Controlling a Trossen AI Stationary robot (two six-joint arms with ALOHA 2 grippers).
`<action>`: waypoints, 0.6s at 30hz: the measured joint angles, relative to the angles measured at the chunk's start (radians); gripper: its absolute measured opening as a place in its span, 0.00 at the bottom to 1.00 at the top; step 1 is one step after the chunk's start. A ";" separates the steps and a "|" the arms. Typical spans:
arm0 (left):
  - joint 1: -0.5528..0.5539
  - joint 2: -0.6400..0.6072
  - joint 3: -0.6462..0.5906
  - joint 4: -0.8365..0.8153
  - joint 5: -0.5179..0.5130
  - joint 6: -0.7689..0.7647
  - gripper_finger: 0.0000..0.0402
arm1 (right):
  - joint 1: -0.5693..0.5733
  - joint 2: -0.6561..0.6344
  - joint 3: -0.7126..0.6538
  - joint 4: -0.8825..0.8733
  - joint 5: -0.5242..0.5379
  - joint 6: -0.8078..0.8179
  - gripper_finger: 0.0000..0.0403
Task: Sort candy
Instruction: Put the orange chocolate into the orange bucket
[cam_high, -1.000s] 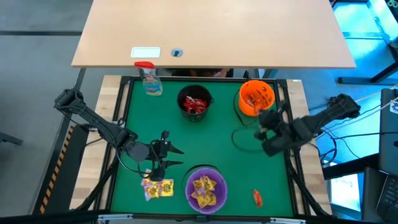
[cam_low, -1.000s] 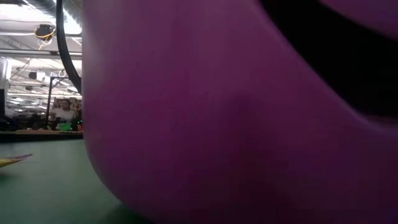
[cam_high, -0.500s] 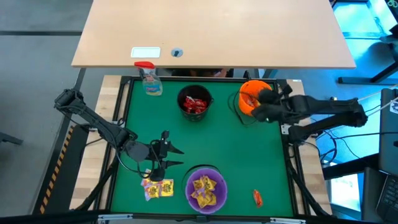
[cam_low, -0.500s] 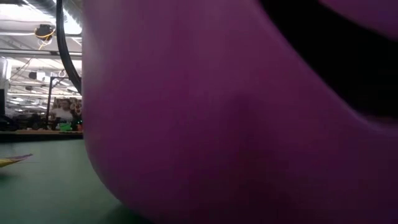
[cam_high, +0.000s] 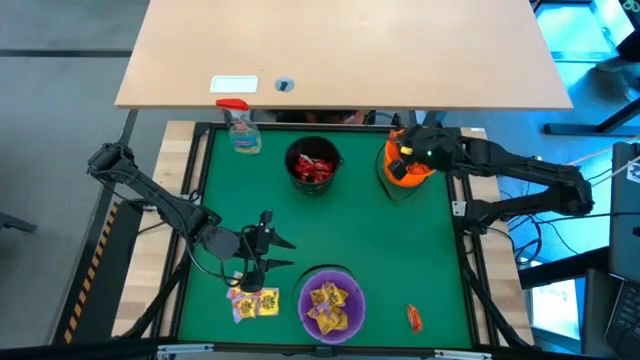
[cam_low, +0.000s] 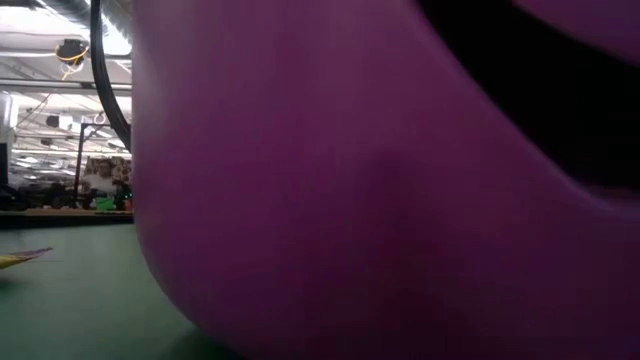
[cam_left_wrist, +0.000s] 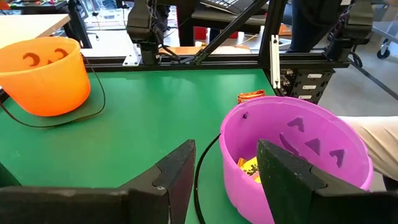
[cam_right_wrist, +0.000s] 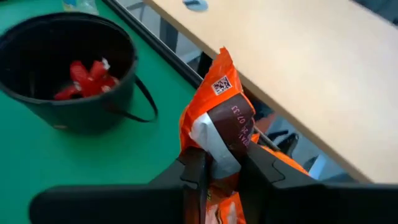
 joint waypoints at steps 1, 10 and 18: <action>0.000 0.000 0.000 0.000 0.001 0.000 0.40 | -0.020 -0.013 -0.016 0.004 -0.015 0.000 0.16; 0.000 0.000 0.000 0.001 0.002 0.000 0.40 | -0.187 -0.210 -0.202 0.068 -0.077 -0.006 0.16; 0.000 0.000 0.000 0.003 0.002 -0.001 0.40 | -0.326 -0.264 -0.335 0.112 -0.196 -0.020 0.16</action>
